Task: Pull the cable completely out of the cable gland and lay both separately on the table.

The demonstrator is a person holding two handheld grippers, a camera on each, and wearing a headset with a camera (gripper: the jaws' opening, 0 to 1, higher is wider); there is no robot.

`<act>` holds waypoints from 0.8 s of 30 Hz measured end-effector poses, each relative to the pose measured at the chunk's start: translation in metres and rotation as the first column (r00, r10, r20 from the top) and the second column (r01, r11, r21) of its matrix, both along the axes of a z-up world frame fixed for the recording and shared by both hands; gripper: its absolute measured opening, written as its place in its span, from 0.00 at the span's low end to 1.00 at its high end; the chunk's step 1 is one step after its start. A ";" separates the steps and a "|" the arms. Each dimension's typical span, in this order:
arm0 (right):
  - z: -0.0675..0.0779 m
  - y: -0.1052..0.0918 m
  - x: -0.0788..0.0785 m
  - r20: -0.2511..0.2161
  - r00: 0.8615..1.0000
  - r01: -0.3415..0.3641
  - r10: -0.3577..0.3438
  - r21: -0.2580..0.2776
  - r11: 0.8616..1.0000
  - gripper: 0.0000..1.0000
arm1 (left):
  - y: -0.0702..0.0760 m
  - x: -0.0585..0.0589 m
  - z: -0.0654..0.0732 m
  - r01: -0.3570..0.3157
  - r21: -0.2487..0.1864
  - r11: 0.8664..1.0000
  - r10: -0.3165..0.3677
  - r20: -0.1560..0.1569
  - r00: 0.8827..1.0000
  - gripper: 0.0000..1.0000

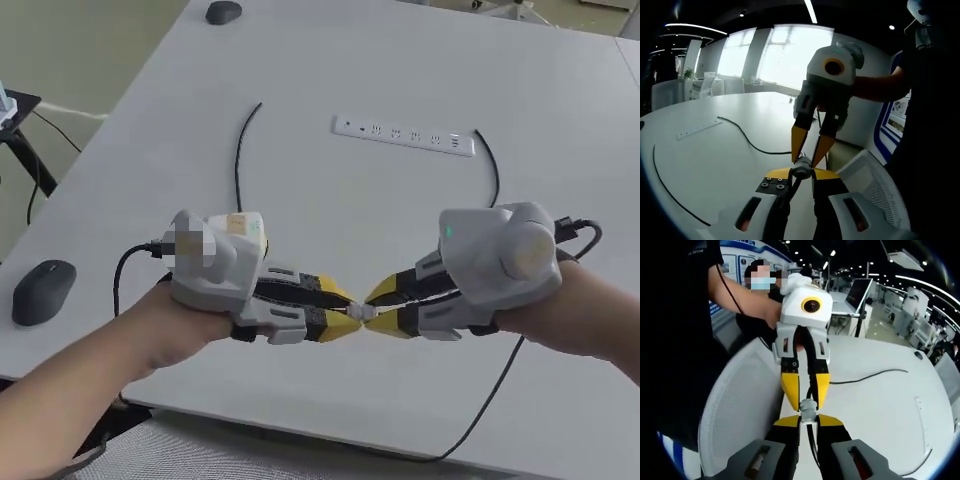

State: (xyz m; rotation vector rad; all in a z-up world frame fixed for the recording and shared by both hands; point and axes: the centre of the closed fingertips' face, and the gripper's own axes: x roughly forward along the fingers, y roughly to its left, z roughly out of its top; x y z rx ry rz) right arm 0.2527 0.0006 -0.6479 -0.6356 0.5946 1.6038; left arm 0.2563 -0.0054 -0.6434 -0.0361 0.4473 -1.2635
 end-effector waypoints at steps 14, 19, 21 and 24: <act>0.012 0.002 -0.001 0.015 1.000 -0.022 0.021 0.072 0.997 0.07 | 0.002 0.001 0.013 -0.027 -0.022 0.999 0.026 -0.013 1.000 0.14; 0.013 0.005 -0.004 -0.025 1.000 0.005 -0.003 0.092 0.996 0.08 | 0.004 -0.001 0.013 -0.021 -0.011 1.000 0.021 -0.020 1.000 0.14; 0.014 0.005 -0.005 -0.052 0.998 0.022 -0.017 0.095 0.995 0.08 | 0.003 -0.003 0.013 -0.010 -0.007 1.000 0.010 -0.009 1.000 0.14; 0.015 0.005 -0.005 -0.066 0.997 0.041 -0.034 0.111 0.993 0.09 | 0.004 -0.002 0.013 -0.008 -0.011 1.000 0.008 -0.014 1.000 0.14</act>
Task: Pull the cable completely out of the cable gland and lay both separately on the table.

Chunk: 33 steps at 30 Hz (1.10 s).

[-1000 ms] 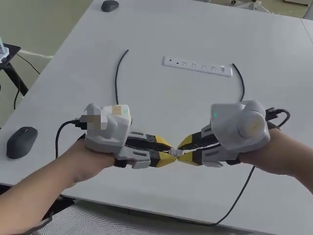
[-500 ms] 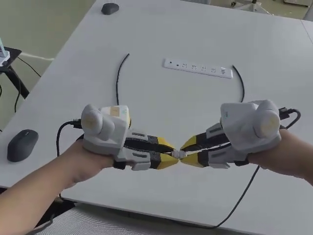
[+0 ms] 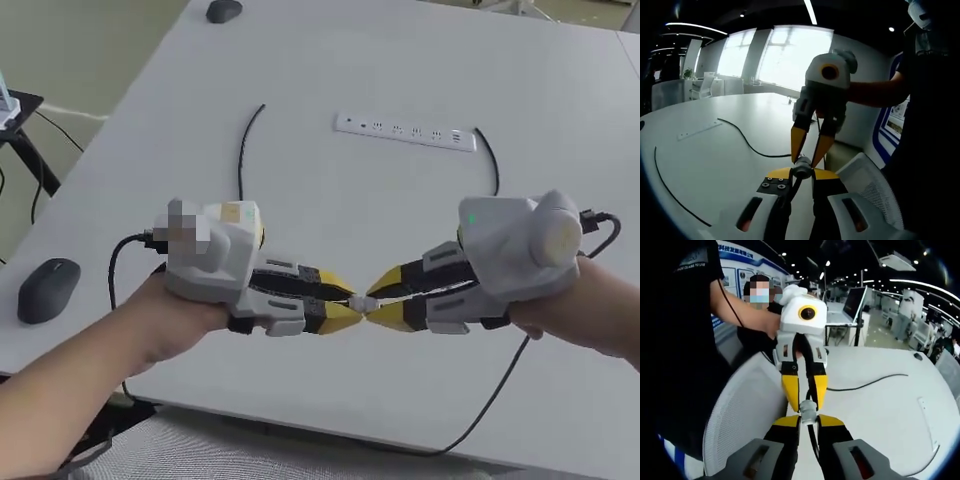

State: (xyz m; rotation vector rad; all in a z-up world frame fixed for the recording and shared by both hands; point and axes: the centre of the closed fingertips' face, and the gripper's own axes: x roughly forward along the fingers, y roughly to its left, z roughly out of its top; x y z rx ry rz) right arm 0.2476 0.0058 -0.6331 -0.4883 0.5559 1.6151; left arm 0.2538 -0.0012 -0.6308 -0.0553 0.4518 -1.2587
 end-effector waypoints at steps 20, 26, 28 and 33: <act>0.020 -0.001 0.014 -0.613 0.786 0.220 -0.083 0.152 0.964 0.15 | 0.006 0.004 0.003 0.032 0.030 0.999 -0.035 0.088 0.996 0.14; 0.008 0.001 0.012 -0.671 0.738 0.190 -0.067 0.111 0.976 0.12 | 0.005 0.004 0.005 0.045 0.037 0.998 -0.049 0.102 0.994 0.14; 0.010 0.002 0.009 -0.710 0.702 0.187 -0.052 0.114 0.976 0.10 | 0.004 0.003 0.006 0.050 0.038 0.998 -0.053 0.103 0.993 0.14; 0.009 0.000 0.005 -0.741 0.671 0.163 -0.021 0.119 0.979 0.10 | 0.000 -0.001 0.011 0.064 0.042 0.997 -0.068 0.107 0.992 0.14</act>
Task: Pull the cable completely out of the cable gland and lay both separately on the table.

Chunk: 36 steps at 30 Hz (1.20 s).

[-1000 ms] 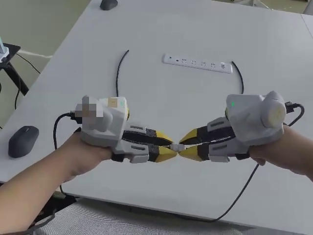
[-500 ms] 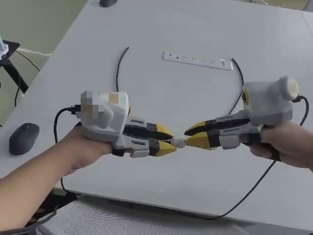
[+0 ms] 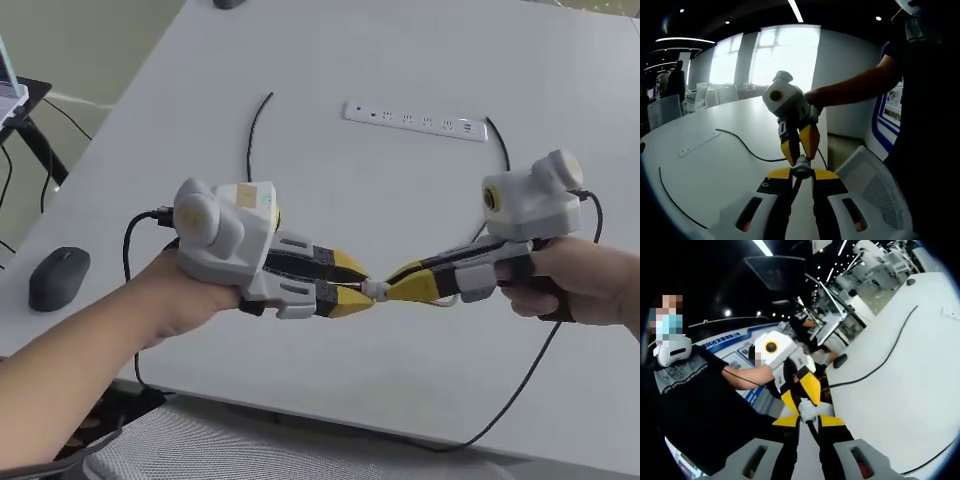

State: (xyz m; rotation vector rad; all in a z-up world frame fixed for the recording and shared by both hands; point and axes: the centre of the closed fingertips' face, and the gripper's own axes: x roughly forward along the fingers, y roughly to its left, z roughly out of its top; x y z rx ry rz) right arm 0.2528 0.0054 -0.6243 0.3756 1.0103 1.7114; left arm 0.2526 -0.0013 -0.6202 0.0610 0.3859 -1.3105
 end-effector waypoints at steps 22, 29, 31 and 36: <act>-0.001 -0.003 -0.005 0.148 0.988 -0.039 0.039 -0.004 0.999 0.07 | -0.005 0.000 -0.003 0.009 0.008 1.000 -0.009 -0.039 0.999 0.15; 0.002 -0.002 -0.005 0.413 0.910 -0.036 0.040 -0.017 0.999 0.07 | -0.003 0.001 -0.002 -0.017 -0.035 0.999 0.013 -0.091 0.996 0.15; 0.002 -0.001 -0.006 0.466 0.883 -0.044 0.054 -0.033 0.999 0.07 | -0.002 0.001 -0.002 -0.017 -0.039 0.999 0.013 -0.102 0.995 0.15; 0.002 0.003 -0.005 0.662 0.743 -0.046 0.094 -0.090 0.995 0.07 | 0.002 0.004 -0.003 -0.033 -0.053 0.998 0.025 -0.145 0.989 0.15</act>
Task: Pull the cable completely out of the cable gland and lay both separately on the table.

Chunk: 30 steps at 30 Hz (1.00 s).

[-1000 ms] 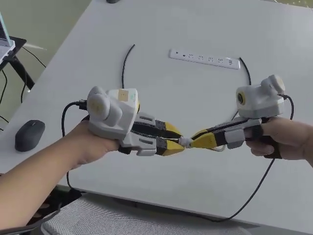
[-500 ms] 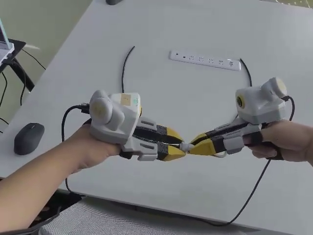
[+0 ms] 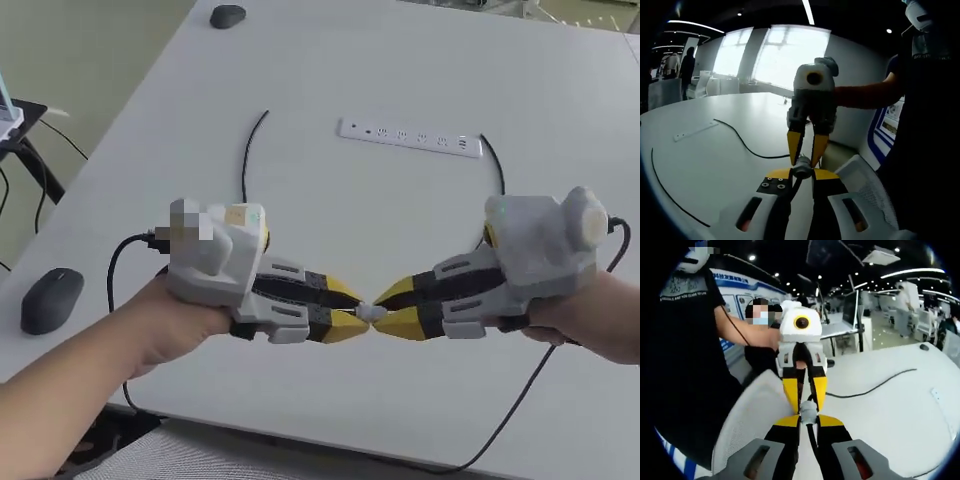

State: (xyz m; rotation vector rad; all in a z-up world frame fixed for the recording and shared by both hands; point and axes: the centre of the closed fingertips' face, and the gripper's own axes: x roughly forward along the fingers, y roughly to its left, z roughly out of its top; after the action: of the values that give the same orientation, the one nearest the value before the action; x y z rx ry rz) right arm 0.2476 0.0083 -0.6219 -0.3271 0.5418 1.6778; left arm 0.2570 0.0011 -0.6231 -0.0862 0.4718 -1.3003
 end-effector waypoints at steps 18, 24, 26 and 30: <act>-0.010 0.003 0.006 0.327 0.945 0.023 0.011 -0.100 0.995 0.08 | 0.005 0.000 -0.004 -0.045 -0.022 0.999 0.043 -0.073 0.996 0.15; -0.006 0.004 0.010 0.239 0.970 0.064 -0.050 -0.052 0.997 0.10 | 0.004 0.002 -0.002 -0.043 -0.025 0.999 0.042 -0.053 0.998 0.15; -0.003 0.005 0.011 0.148 0.985 0.098 -0.095 -0.014 0.995 0.15 | 0.004 0.002 -0.002 -0.040 -0.022 0.999 0.039 -0.046 0.998 0.15; 0.001 0.000 0.013 -0.013 0.992 0.125 -0.125 0.005 0.992 0.19 | 0.003 0.001 -0.002 -0.035 -0.019 0.999 0.034 -0.036 0.999 0.15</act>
State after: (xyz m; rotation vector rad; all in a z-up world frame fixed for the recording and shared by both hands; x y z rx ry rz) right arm 0.2603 0.0082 -0.6213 -0.2735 0.5556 1.5607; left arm 0.2577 0.0046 -0.6252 -0.1339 0.4856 -1.2713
